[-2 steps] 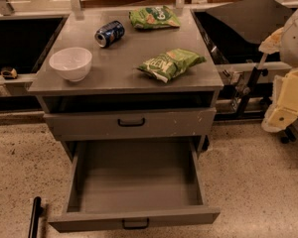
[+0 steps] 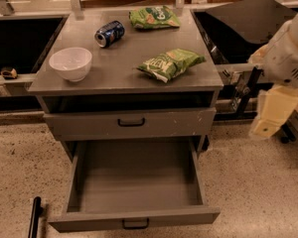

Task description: Close middle drawer

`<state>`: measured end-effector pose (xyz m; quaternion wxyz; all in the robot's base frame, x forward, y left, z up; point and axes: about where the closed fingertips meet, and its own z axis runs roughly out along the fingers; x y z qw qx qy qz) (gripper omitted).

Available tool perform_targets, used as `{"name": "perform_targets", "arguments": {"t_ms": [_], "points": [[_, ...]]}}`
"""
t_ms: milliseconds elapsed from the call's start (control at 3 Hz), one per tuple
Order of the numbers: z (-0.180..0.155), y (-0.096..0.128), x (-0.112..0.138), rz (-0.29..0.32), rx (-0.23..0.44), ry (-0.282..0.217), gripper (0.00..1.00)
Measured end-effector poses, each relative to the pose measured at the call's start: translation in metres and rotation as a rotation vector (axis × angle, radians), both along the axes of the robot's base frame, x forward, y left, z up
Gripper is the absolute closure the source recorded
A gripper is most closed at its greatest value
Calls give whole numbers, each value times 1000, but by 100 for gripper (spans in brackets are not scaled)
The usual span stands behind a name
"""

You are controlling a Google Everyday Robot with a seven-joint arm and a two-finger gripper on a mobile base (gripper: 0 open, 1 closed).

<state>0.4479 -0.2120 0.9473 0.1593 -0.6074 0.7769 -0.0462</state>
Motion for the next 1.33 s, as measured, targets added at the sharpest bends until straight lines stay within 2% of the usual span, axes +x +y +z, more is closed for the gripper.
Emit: {"name": "perform_targets", "arguments": {"t_ms": [333,667,1000,1333], "points": [[-68,24,0,103,8,4,0],[-173,55,-21,279,16,63,0],[-173,55,-21,278,15,63,0],[-200,64,-11,292,45,40,0]]}}
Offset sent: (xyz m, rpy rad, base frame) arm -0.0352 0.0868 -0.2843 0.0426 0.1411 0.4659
